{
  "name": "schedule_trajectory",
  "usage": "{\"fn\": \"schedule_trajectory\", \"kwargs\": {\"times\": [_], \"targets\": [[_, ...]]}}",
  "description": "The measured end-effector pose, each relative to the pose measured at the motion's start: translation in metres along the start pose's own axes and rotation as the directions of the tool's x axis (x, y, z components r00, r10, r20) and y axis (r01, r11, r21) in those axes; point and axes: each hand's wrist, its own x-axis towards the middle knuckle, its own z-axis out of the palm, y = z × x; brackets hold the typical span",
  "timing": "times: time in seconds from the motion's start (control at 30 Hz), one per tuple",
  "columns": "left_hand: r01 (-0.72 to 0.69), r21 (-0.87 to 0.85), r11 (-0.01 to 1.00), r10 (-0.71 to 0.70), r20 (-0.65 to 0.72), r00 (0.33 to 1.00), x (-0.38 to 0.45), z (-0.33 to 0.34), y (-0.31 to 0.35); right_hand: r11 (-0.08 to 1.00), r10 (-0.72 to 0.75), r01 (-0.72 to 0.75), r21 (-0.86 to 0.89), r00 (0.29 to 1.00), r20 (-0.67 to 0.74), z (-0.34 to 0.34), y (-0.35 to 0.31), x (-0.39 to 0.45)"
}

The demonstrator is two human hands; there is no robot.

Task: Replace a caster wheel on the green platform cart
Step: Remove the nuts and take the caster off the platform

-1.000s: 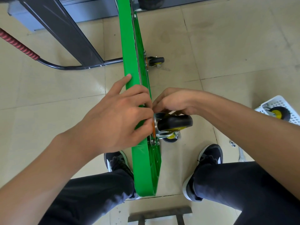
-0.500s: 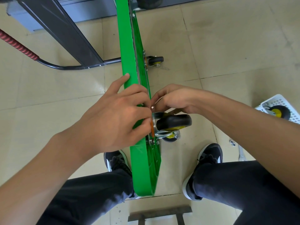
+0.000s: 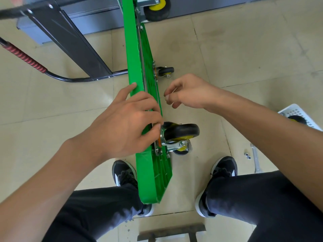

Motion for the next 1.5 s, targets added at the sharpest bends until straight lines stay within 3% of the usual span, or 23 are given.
{"fn": "schedule_trajectory", "kwargs": {"times": [0.27,0.5,0.7,0.9,1.1,1.3,1.5], "targets": [[0.021,0.0,1.0,-0.021,0.012,1.0,0.032,-0.005,0.02,0.996,-0.064,0.072,0.049,0.986,-0.157,-0.044,0.0,-0.032],[0.014,-0.122,0.992,-0.008,0.046,0.999,0.087,0.002,0.068,0.998,-0.057,0.058,-0.003,0.961,-0.27,-0.106,0.039,-0.06],[0.018,-0.233,0.972,0.011,0.123,0.992,0.143,0.039,0.114,1.0,-0.018,0.013,-0.014,0.906,-0.424,-0.155,0.109,-0.088],[0.077,-0.323,0.943,0.008,0.254,0.967,0.184,0.106,0.149,0.994,0.096,-0.11,0.006,0.837,-0.538,-0.154,0.217,-0.105],[0.146,-0.356,0.923,0.0,0.381,0.925,0.204,0.173,0.171,0.96,0.201,-0.274,-0.062,0.823,-0.531,-0.114,0.333,-0.09],[0.185,-0.366,0.912,0.004,0.46,0.888,0.209,0.229,0.163,0.815,0.239,-0.378,-0.439,0.91,-0.339,-0.052,0.423,-0.058],[0.264,-0.377,0.888,-0.026,0.532,0.846,0.207,0.261,0.151,0.729,0.263,-0.423,-0.538,0.899,-0.349,-0.014,0.472,-0.029]]}}
